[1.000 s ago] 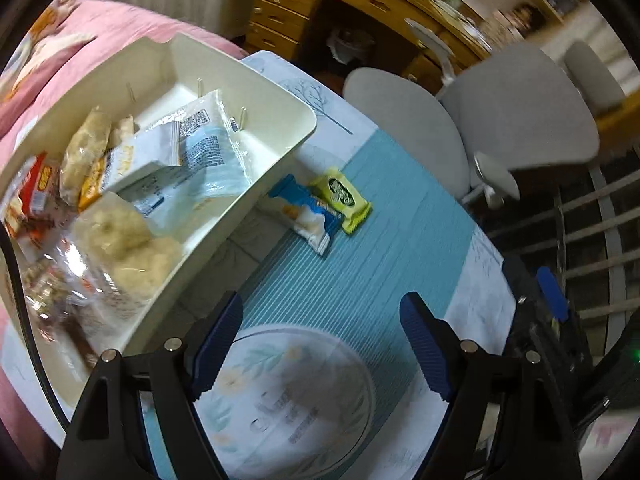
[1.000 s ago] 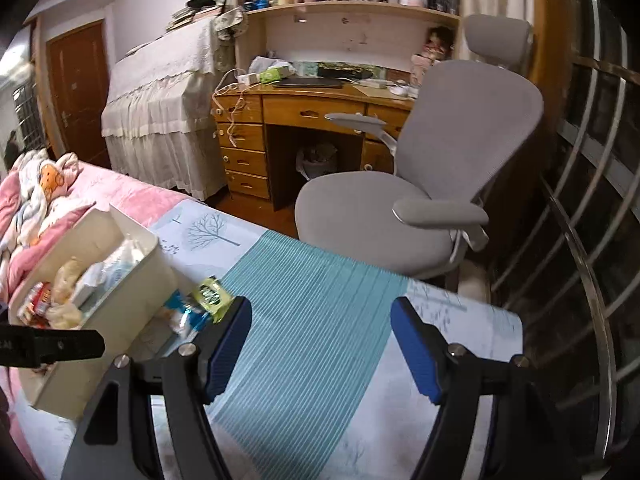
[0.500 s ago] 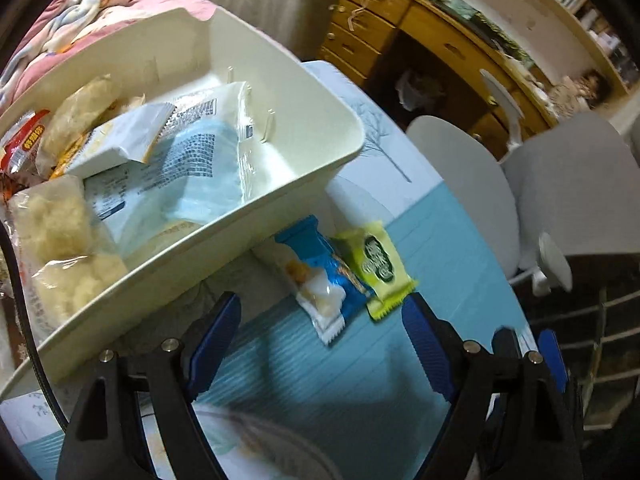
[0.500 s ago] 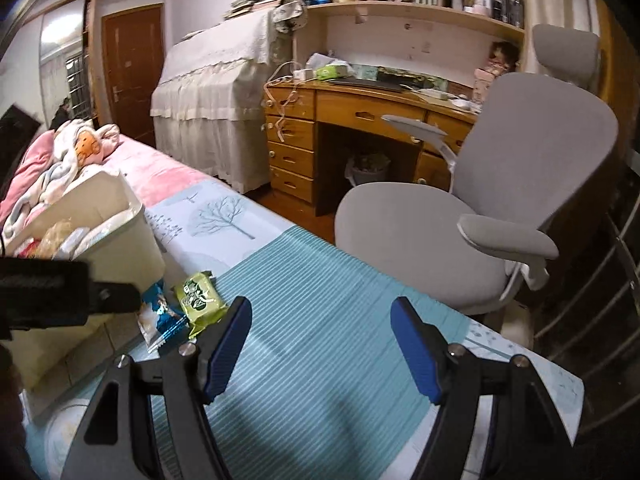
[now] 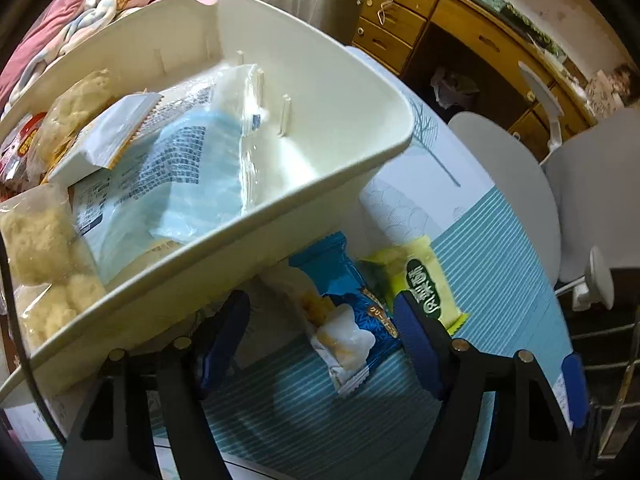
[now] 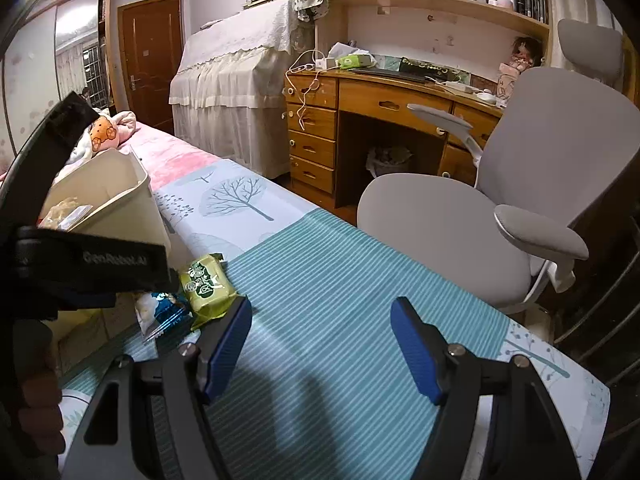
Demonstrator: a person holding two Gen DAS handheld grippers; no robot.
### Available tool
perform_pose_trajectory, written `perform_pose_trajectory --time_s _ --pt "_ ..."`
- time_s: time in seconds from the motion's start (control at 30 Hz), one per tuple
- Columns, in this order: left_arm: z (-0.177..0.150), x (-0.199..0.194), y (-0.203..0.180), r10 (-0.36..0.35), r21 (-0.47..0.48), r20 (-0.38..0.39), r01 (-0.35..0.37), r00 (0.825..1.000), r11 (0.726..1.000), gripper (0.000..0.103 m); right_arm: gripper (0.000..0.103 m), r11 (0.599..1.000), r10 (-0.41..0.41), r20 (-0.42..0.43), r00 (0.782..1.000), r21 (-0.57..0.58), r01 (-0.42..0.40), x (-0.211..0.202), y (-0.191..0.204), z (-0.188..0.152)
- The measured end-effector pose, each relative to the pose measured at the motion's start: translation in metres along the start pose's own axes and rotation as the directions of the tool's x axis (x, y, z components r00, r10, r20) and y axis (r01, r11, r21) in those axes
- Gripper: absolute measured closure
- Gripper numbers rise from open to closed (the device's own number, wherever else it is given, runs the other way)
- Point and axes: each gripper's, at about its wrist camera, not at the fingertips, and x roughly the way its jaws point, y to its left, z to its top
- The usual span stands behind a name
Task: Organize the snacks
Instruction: 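Move both tools toward the green packet and blue-and-white packet on the runner, then grasp the blue-and-white packet with the left tool while the right grasps the green packet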
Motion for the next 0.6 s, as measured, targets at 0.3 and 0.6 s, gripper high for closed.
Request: perform_pose_trajectory --time_s 0.3,0.6 --pt "-0.004 0.005 0.002 0.0 0.073 -0.033 0.002 0.999 0.997 0.065 0.031 1.0 0.024 0.001 1.0 0.017 -0.024 0.005 0.005 0.003" --pt "-0.024 -0.009 0.042 -0.013 0.055 -0.148 0.021 0.989 0.998 0.07 0.031 0.997 0.071 -0.05 0.996 0.003 -0.071 0.028 0.028 0.012"
